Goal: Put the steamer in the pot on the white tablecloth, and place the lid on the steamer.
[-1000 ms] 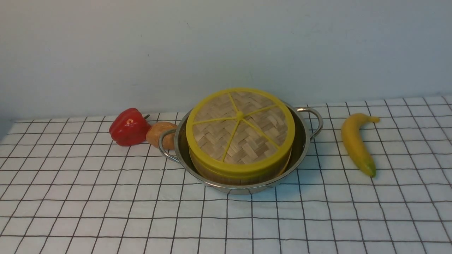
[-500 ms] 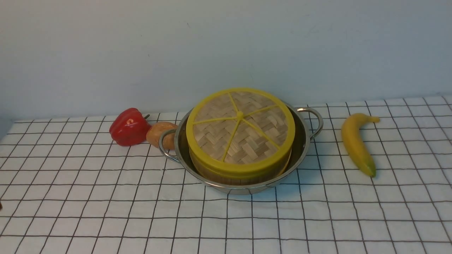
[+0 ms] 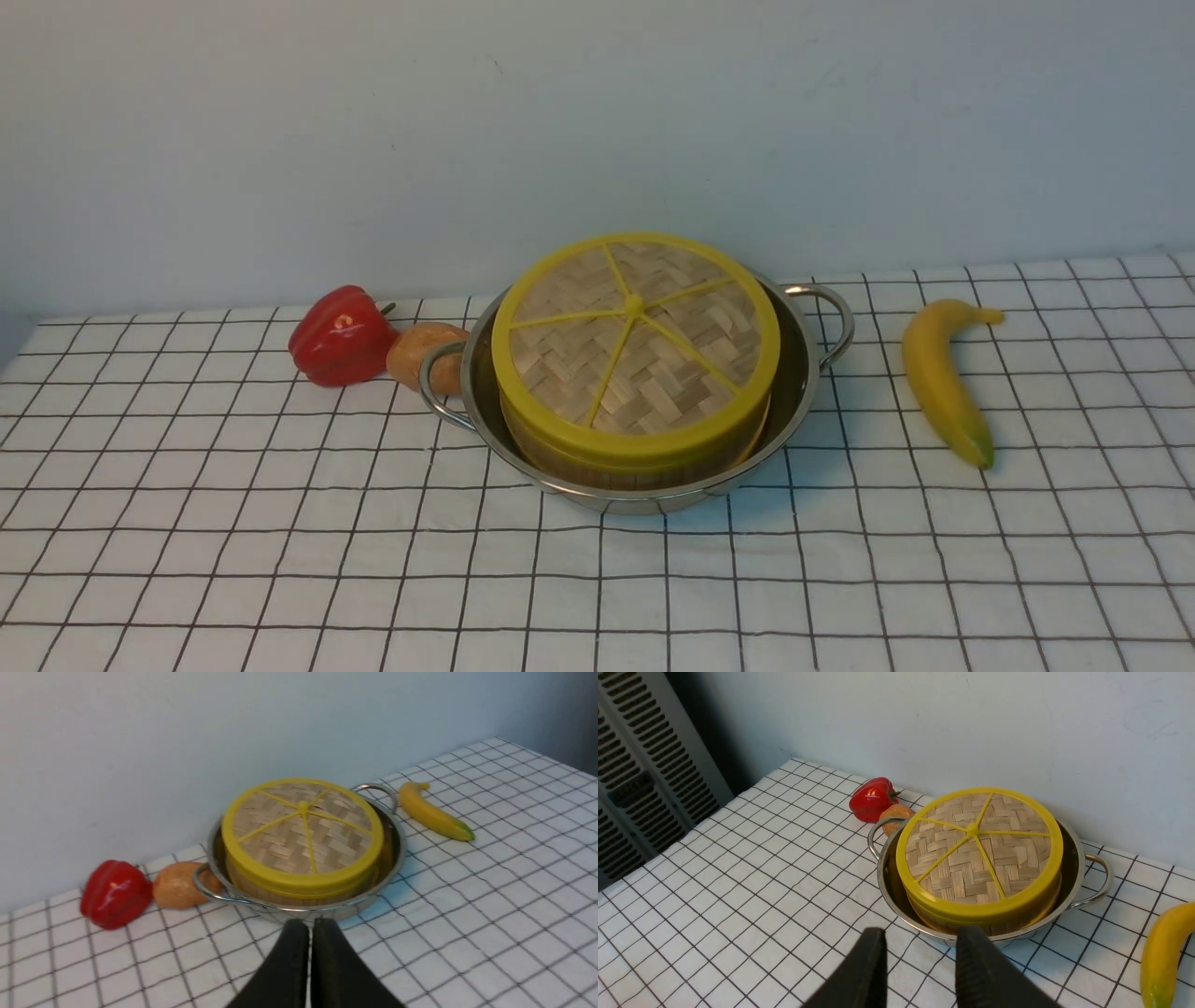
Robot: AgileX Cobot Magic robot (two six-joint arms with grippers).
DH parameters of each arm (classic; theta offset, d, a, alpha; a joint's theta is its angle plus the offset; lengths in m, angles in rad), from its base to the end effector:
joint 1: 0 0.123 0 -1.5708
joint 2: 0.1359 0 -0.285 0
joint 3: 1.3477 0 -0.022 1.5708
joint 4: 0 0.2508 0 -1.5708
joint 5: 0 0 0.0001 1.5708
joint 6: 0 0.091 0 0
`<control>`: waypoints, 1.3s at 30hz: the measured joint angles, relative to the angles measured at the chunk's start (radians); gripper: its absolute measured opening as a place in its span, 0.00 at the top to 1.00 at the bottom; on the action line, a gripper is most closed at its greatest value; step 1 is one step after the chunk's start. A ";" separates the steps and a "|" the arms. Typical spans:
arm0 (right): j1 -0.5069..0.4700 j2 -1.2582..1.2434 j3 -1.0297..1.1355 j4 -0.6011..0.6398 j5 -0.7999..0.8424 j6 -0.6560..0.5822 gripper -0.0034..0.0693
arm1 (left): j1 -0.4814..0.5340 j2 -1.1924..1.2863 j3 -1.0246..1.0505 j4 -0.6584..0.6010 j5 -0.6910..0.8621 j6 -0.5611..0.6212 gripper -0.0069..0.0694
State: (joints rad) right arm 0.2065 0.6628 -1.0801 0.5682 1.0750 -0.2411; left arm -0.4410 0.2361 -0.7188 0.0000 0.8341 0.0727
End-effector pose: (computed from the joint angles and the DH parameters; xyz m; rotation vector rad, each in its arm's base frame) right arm 0.0700 0.0587 0.4295 -0.4620 2.0164 0.6687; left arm 0.0195 -0.0092 0.3566 0.4681 1.7823 -0.2583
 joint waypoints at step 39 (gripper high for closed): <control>0.000 0.000 0.000 0.000 0.000 0.000 0.62 | 0.475 -0.235 0.726 0.296 -0.442 -0.266 0.59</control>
State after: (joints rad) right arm 0.2065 0.6628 -1.0801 0.5682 1.0750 -0.2411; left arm 0.0339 0.0009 0.0069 0.2956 0.3920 -0.1934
